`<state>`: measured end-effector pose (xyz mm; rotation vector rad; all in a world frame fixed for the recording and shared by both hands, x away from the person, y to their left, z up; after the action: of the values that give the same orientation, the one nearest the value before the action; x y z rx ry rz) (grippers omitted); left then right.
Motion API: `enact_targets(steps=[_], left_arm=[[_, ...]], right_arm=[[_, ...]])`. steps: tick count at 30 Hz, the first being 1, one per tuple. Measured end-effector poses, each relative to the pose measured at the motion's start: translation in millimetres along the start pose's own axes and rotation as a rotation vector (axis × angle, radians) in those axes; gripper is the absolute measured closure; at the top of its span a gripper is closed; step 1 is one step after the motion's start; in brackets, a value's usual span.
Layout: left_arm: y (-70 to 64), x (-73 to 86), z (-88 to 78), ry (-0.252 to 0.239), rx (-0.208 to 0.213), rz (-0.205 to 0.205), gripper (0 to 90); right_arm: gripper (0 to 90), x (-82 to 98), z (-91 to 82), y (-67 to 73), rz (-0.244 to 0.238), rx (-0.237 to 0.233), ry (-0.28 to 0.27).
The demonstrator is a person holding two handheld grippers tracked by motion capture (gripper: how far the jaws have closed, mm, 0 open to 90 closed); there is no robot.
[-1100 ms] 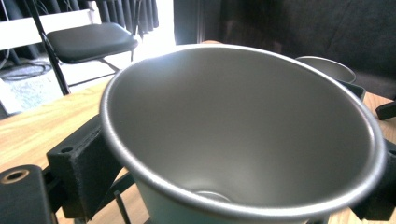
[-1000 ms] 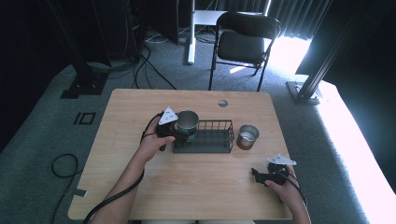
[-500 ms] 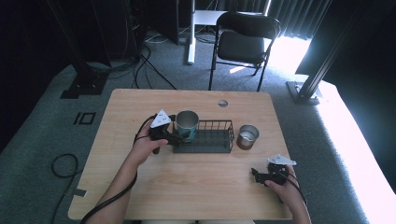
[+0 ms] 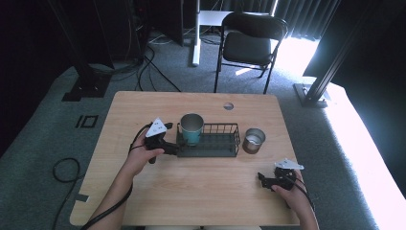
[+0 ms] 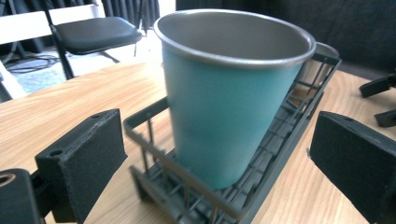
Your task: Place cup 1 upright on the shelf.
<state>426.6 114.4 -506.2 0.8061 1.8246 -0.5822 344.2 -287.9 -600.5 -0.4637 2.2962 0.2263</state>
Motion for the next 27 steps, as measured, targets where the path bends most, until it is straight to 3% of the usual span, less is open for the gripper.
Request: enact_targets(steps=[27], left_arm=[[16.6,53.8,-46.8,0.075,-0.070,-0.050,4.0]], right_arm=[[11.6,0.0,0.0,0.0,0.000,-0.001,0.001]])
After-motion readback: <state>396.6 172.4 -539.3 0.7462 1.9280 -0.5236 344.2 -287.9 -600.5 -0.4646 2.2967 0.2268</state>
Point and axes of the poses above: each handheld gripper's, and its own axes: z roughly forward along the jaws, x roughly out of its underside, y roughly to its left, the point moved 6 cm from there along z, roughly forward along the jaws, and after that the axes turned 1 degree about -x, right-handed, at the moved point
